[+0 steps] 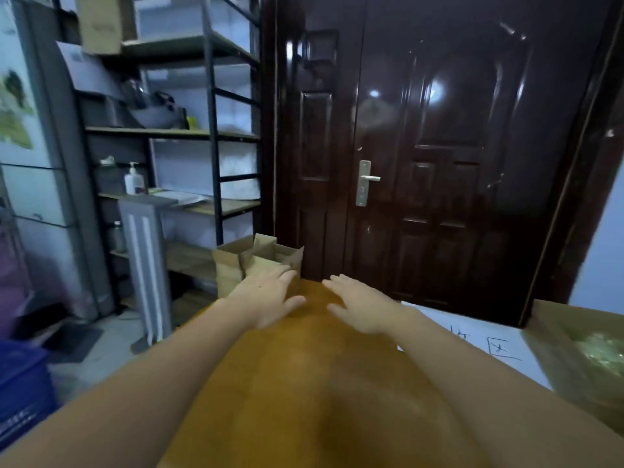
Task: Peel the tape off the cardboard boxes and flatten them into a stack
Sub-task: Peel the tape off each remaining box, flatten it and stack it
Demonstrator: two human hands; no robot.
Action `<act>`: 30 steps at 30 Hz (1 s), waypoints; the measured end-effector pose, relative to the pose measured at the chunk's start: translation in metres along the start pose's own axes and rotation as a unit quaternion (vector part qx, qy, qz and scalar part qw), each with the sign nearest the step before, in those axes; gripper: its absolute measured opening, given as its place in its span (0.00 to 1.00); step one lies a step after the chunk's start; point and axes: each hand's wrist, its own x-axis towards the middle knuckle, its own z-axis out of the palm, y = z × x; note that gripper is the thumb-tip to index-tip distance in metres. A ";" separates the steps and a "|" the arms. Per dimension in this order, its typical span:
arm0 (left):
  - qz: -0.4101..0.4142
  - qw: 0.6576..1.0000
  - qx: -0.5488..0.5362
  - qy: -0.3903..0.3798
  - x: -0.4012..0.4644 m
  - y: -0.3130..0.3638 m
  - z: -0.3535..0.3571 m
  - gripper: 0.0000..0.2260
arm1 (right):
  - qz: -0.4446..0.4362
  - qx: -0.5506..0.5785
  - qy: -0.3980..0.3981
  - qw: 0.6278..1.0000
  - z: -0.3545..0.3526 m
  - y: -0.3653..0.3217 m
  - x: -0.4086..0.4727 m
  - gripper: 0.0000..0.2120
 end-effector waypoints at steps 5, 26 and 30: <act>-0.013 0.999 0.038 -0.007 0.028 -0.054 0.007 0.34 | -0.030 -0.024 0.035 0.999 0.013 -0.033 0.085 0.30; 0.063 0.988 0.125 0.070 0.054 -0.034 0.029 0.24 | 0.035 0.099 0.171 0.980 0.044 -0.022 0.101 0.07; 0.057 0.985 0.151 0.065 0.043 -0.016 0.014 0.17 | 0.043 0.124 0.184 0.974 0.034 -0.021 0.061 0.05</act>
